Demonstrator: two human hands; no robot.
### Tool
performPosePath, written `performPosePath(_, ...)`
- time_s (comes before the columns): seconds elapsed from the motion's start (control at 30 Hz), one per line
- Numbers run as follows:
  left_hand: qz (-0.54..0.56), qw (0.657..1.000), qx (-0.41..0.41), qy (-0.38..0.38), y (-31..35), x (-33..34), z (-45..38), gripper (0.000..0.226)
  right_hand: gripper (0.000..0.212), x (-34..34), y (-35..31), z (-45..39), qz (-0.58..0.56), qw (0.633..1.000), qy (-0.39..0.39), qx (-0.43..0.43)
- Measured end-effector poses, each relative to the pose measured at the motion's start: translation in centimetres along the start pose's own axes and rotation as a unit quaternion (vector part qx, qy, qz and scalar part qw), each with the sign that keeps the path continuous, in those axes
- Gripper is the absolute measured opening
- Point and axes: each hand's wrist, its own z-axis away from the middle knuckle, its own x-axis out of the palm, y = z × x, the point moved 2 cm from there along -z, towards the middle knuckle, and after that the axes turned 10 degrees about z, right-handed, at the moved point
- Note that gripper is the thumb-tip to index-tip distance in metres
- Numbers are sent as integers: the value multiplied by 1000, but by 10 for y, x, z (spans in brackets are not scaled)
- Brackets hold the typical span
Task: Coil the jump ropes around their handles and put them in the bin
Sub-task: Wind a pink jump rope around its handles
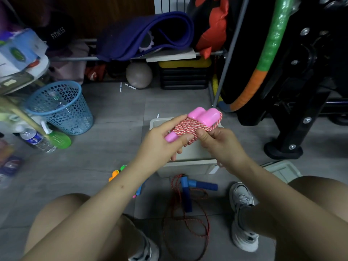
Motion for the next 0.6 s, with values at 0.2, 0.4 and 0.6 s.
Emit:
performPosePath(0.2,35,997,-14,62,3,-2,-4,45,14,11,1,7,-25,995,-95,5)
performPosePath(0.4,40,996,-20,81,3,-5,-10,44,16,3,-5,9,181,982,10,-56)
performPosePath(0.6,23,995,0,97,3,-11,-15,38,28,2,0,8,36,994,-87,47)
